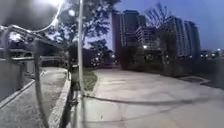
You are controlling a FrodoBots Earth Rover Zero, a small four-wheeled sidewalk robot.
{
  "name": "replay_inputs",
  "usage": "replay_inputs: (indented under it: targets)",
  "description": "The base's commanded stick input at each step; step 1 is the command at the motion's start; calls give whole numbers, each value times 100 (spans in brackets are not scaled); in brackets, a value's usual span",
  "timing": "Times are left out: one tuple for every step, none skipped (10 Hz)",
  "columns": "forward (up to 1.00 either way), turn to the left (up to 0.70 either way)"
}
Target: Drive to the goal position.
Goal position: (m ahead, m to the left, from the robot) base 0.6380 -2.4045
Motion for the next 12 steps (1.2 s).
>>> replay_inputs:
  targets:
    - [70,0]
    - [70,0]
    - [70,0]
    - [70,0]
    - [70,0]
    - [70,0]
    - [70,0]
    - [70,0]
    - [70,0]
    - [70,0]
    - [70,0]
    - [70,0]
